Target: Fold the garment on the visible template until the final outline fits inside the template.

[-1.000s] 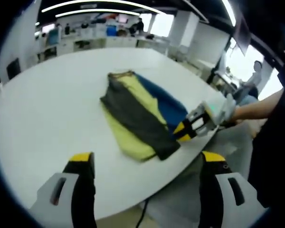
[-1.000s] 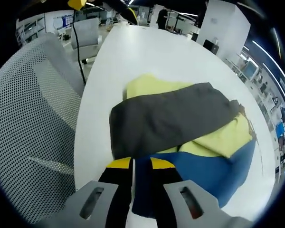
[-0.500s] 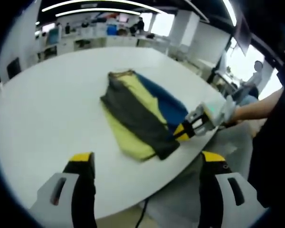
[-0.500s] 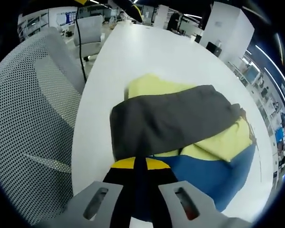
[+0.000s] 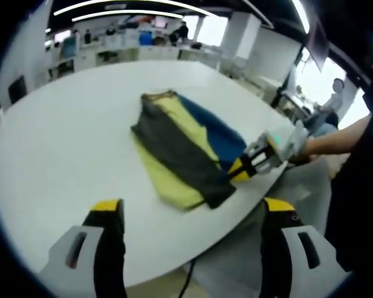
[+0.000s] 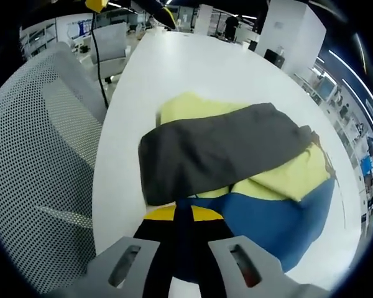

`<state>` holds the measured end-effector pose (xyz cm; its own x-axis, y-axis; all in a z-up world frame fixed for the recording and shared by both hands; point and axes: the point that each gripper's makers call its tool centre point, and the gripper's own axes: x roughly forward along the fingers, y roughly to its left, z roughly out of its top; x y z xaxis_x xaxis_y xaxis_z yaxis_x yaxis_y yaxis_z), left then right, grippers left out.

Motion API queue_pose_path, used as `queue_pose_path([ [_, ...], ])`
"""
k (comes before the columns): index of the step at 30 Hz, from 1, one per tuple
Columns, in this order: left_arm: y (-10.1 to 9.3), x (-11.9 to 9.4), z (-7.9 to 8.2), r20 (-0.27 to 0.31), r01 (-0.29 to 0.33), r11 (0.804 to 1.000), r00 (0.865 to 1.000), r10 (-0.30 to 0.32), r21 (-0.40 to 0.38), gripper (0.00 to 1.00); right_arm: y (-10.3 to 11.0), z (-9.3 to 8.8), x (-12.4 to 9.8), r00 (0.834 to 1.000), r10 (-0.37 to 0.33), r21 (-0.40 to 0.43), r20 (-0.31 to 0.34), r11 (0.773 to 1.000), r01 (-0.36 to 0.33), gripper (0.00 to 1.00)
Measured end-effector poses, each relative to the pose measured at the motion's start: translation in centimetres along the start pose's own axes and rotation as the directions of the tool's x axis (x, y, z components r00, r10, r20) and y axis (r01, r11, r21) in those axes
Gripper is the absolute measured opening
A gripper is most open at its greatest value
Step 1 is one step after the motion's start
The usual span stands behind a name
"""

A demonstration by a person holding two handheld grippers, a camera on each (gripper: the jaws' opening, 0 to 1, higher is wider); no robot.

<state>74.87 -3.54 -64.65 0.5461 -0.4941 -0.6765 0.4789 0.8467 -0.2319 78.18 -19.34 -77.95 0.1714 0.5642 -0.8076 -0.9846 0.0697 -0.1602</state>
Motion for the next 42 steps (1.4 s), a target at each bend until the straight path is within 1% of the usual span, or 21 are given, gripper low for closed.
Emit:
queue_pose_path([
  [3, -0.2, 0.2, 0.0, -0.003, 0.006, 1.000, 1.000, -0.006, 0.002, 0.86, 0.1, 0.2, 0.1, 1.000, 0.002, -0.016, 0.001, 1.000, -0.002, 0.06],
  [8, -0.1, 0.2, 0.0, -0.006, 0.006, 1.000, 1.000, -0.006, 0.003, 0.86, 0.1, 0.3, 0.2, 1.000, 0.004, -0.013, 0.005, 1.000, -0.003, 0.05],
  [14, 0.1, 0.2, 0.0, -0.008, -0.001, 1.000, 1.000, 0.001, 0.002, 0.86, -0.2, 0.1, 0.3, 1.000, 0.019, 0.059, 0.004, 0.998, -0.020, 0.03],
  [17, 0.0, 0.2, 0.0, -0.008, 0.002, 1.000, 1.000, -0.002, 0.002, 0.86, -0.1, 0.1, 0.3, 1.000, 0.023, 0.072, 0.006, 0.997, -0.023, 0.02],
  [22, -0.1, 0.2, 0.1, -0.008, 0.000, 1.000, 1.000, 0.000, 0.004, 0.86, -0.3, -0.1, 0.0, 0.999, 0.031, 0.131, 0.010, 0.991, -0.032, 0.01],
  [23, -0.1, 0.2, 0.1, -0.007, 0.000, 1.000, 1.000, 0.001, 0.004, 0.86, -0.3, 0.0, -0.1, 0.999, 0.028, 0.140, 0.014, 0.990, -0.030, 0.01],
  [24, -0.1, 0.2, 0.2, -0.006, -0.003, 1.000, 1.000, 0.003, 0.004, 0.86, -0.8, 0.4, -0.7, 0.999, 0.011, 0.169, 0.040, 0.986, -0.017, 0.01],
  [25, 0.0, 0.2, 0.2, -0.006, -0.005, 1.000, 1.000, 0.005, 0.003, 0.86, -1.0, 0.5, -0.9, 0.999, 0.006, 0.181, 0.048, 0.983, -0.014, 0.01],
  [27, 0.0, 0.2, 0.2, -0.007, -0.008, 1.000, 1.000, 0.008, 0.001, 0.86, -1.9, 0.9, -1.8, 0.996, -0.022, 0.225, 0.082, 0.974, 0.003, 0.01],
  [28, 0.0, 0.3, 0.2, -0.008, -0.009, 1.000, 1.000, 0.009, 0.000, 0.85, -2.2, 1.0, -2.2, 0.996, -0.031, 0.233, 0.087, 0.972, 0.010, 0.01],
  [30, -0.1, 0.5, 0.3, -0.010, -0.007, 1.000, 1.000, 0.007, -0.001, 0.85, -3.4, 1.2, -3.3, 0.992, -0.063, 0.276, 0.110, 0.961, 0.031, 0.01],
  [32, -0.4, 0.7, 0.5, -0.009, -0.003, 1.000, 1.000, 0.003, 0.002, 0.85, -4.7, 1.5, -4.5, 0.985, -0.105, 0.327, 0.140, 0.943, 0.054, 0.01],
  [33, -0.5, 0.8, 0.6, -0.008, 0.000, 1.000, 1.000, 0.000, 0.005, 0.85, -5.5, 1.5, -5.2, 0.980, -0.128, 0.352, 0.151, 0.933, 0.068, 0.01],
  [36, -0.7, 1.1, 0.9, -0.007, 0.007, 1.000, 1.000, -0.006, 0.009, 0.85, -7.5, 1.4, -6.9, 0.968, -0.183, 0.395, 0.170, 0.913, 0.103, 0.01],
  [42, -0.6, 1.2, 1.2, -0.005, 0.007, 1.000, 1.000, -0.007, 0.014, 0.85, -11.7, 0.6, -10.5, 0.936, -0.296, 0.481, 0.189, 0.859, 0.174, 0.01],
])
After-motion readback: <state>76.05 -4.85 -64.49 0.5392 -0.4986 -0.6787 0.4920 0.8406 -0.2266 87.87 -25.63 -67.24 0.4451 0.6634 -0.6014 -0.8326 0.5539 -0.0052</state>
